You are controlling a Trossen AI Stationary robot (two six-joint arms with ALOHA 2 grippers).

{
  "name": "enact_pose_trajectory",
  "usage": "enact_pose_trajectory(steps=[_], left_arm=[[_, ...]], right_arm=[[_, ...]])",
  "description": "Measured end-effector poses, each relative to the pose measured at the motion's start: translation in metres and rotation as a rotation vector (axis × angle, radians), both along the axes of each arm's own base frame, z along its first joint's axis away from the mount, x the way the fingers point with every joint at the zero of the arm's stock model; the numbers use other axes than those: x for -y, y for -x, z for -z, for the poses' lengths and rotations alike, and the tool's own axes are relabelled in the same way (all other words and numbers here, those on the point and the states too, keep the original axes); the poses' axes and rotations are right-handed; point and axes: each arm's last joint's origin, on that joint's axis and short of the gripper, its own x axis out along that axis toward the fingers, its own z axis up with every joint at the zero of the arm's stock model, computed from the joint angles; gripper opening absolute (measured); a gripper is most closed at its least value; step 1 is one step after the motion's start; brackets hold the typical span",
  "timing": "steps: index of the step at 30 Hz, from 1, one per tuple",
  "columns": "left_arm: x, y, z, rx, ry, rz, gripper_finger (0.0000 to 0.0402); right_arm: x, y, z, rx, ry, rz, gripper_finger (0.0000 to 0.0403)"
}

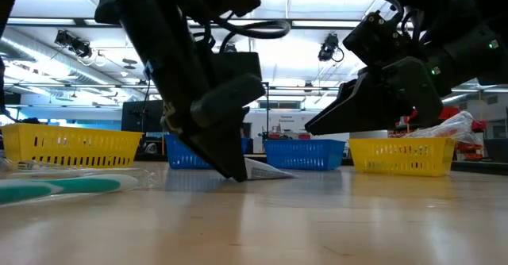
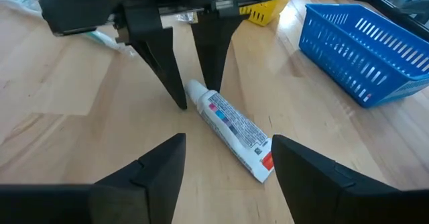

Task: Pick & Place Travel size toiletries
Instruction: Put the white toothpaste into the left blue bin

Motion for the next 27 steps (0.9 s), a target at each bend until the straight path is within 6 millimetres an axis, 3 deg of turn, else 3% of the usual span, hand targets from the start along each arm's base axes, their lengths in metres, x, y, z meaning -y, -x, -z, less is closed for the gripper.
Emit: enact_pose_trajectory(steps=[5,14,23,27], left_arm=[[-0.002,0.000,0.000,-0.008,0.013,0.002,0.0152],[-0.001,-0.001,0.000,-0.007,0.031,0.002,0.0078],[-0.003,0.002,-0.002,-0.002,0.068,-0.064,0.0073],[-0.008,0.012,-0.017,-0.021,0.047,-0.113,0.0066]], right_arm=[[0.000,0.000,0.000,0.003,-0.001,0.000,0.0229],[0.000,0.000,0.000,0.003,0.000,0.001,0.0213],[0.000,0.000,0.000,0.003,0.000,0.002,0.0216],[0.000,0.000,0.000,0.003,0.000,0.002,0.0220]])
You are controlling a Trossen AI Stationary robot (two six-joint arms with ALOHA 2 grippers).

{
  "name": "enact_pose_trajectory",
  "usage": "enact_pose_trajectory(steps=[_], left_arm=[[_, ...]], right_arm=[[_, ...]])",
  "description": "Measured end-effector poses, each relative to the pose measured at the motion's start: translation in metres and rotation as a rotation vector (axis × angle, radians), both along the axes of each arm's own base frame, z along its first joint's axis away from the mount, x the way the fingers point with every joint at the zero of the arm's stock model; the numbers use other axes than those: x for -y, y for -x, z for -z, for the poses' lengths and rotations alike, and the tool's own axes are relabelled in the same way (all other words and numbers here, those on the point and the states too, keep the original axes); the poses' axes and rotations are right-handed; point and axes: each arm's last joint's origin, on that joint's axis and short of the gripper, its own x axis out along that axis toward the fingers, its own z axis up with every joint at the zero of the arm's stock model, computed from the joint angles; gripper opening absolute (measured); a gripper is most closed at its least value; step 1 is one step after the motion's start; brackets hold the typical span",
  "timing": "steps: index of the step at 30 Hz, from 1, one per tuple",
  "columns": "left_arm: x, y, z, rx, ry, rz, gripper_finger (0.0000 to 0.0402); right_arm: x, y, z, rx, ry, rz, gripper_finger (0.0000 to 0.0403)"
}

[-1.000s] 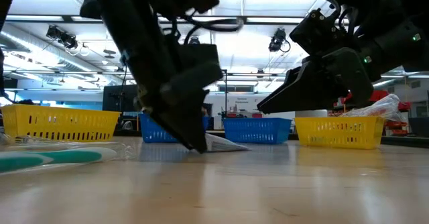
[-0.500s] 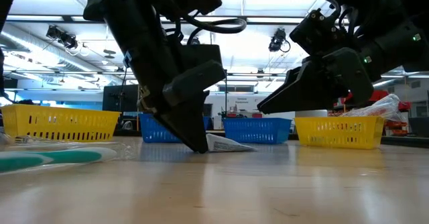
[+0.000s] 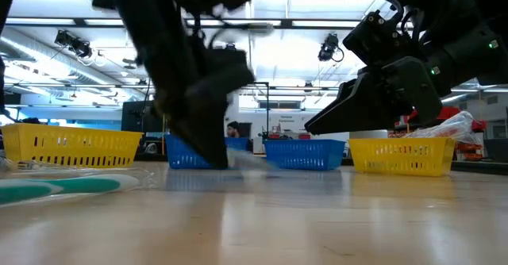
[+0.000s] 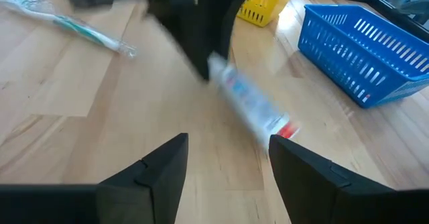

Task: Pick & Place Travel size toiletries
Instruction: Put the white toothpaste into the left blue bin

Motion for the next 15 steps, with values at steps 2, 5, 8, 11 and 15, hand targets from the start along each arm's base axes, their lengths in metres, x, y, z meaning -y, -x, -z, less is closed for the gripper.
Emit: enact_pose_trajectory(steps=[2,5,8,11,15], left_arm=[[-0.005,0.007,-0.015,0.003,-0.027,-0.045,0.0066],[-0.017,0.020,-0.037,-0.020,-0.082,-0.110,0.0066],[-0.033,0.031,-0.058,-0.037,-0.111,-0.136,0.0066],[-0.053,0.038,-0.073,-0.081,-0.146,-0.124,0.0066],[-0.088,0.041,-0.083,-0.143,-0.158,-0.102,0.0066]], right_arm=[[0.000,0.000,0.000,0.000,0.000,0.000,0.0219],[0.000,0.000,0.000,0.000,0.000,0.000,0.0214],[0.000,0.000,0.000,-0.001,0.000,0.000,0.0209],[0.000,0.000,0.000,0.001,0.000,0.000,0.0206],[0.002,-0.001,0.000,0.001,0.000,0.005,0.0210]])
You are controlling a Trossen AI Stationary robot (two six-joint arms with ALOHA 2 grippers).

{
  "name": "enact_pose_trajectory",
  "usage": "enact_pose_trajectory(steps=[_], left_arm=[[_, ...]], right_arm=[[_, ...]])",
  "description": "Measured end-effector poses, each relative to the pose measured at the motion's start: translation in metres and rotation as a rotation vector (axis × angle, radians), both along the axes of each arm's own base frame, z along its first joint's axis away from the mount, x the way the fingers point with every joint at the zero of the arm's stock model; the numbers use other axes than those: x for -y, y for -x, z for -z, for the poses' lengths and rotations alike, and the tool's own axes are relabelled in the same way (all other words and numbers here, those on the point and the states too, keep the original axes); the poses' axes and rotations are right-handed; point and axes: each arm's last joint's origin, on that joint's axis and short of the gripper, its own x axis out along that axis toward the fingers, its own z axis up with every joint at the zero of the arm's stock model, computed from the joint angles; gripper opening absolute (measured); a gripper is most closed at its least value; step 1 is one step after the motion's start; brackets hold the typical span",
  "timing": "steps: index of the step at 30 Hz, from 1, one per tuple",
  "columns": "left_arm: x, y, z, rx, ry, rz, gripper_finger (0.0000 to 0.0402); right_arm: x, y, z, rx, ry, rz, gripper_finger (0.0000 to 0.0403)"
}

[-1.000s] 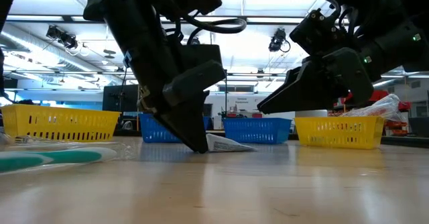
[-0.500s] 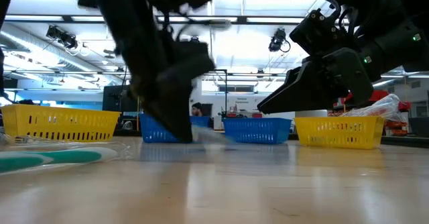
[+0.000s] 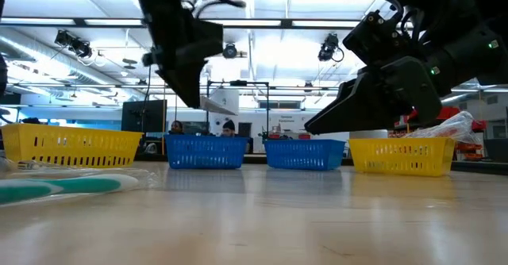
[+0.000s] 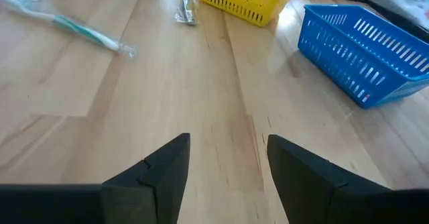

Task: Pick & Place Travel size toiletries
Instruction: Put the white toothpaste into the left blue bin, then put the silver nail cutter into the right blue bin

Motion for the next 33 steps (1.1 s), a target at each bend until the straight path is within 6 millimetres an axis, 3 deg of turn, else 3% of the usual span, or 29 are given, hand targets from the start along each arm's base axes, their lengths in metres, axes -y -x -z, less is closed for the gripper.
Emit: enact_pose_trajectory(steps=[6,12,18,25,33], left_arm=[[-0.049,0.000,0.002,-0.122,0.023,0.093,0.0066],[-0.076,0.005,0.006,-0.162,0.090,0.160,0.0069],[-0.082,0.014,0.025,-0.187,0.111,0.135,0.0076],[-0.082,0.019,0.035,-0.210,0.129,0.165,0.0121],[-0.080,0.020,0.034,-0.226,0.129,0.164,0.0172]], right_arm=[[0.003,-0.001,0.000,-0.001,0.001,0.012,0.0220],[0.003,-0.001,0.000,-0.009,-0.021,-0.029,0.0222],[0.003,-0.001,0.000,-0.009,-0.021,-0.028,0.0211],[0.003,-0.001,0.000,-0.009,-0.021,-0.029,0.0202],[0.003,-0.001,0.000,-0.010,-0.022,-0.029,0.0212]])
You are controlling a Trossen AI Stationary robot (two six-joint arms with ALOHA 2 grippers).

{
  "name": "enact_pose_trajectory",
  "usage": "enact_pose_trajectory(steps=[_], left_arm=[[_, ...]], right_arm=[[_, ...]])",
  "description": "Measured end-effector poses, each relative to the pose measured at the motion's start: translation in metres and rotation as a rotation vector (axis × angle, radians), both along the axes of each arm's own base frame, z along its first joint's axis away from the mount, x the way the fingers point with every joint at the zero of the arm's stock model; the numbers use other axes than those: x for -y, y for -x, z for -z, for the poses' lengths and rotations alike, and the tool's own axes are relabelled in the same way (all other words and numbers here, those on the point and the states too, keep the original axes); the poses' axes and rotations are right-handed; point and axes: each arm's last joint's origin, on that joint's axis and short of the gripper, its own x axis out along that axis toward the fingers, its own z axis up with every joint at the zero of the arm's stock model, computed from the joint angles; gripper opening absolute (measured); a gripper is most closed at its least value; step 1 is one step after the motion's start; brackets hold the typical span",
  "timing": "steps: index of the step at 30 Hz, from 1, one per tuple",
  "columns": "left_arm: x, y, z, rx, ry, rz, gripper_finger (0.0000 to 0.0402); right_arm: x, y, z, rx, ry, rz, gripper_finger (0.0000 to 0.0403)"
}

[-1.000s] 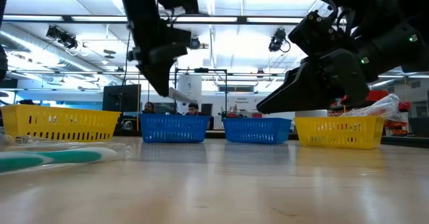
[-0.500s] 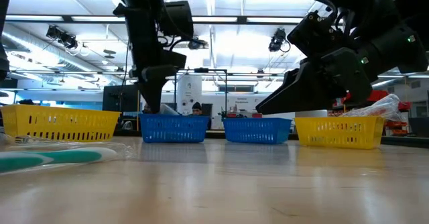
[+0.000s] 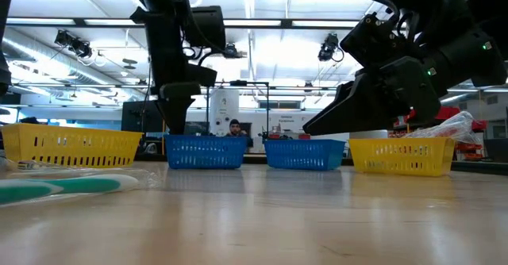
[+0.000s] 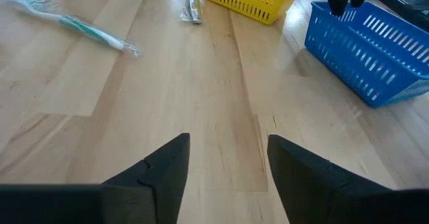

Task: Pick & Place Travel size toiletries
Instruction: Put the silver nail cutter into the right blue bin

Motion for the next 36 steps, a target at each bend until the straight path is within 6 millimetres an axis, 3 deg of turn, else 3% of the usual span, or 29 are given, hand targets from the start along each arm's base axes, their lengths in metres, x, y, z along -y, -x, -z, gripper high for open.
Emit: enact_pose_trajectory(steps=[6,9,12,20,24,29,36], left_arm=[[0.014,-0.009,-0.032,0.132,0.032,0.021,0.0171],[0.034,-0.012,-0.052,0.232,0.066,0.056,0.0164],[0.062,-0.012,-0.059,0.271,0.094,0.103,0.0160],[0.143,-0.004,-0.041,0.205,0.099,0.280,0.0158],[0.174,0.000,-0.031,0.184,0.113,0.335,0.0158],[0.197,0.008,-0.024,0.171,0.129,0.331,0.0158],[0.213,0.017,-0.024,0.165,0.094,0.415,0.0158]], right_arm=[[0.000,0.000,0.000,0.000,0.000,0.000,0.0218],[0.000,0.000,0.000,-0.001,0.000,0.000,0.0217],[0.000,0.000,0.000,-0.001,-0.025,0.011,0.0211],[0.000,0.000,0.001,-0.006,-0.038,0.018,0.0204],[0.000,0.001,0.001,-0.009,-0.037,0.018,0.0211],[0.000,0.001,0.002,-0.019,-0.033,0.018,0.0223],[0.000,0.001,0.002,-0.020,-0.032,0.017,0.0231]])
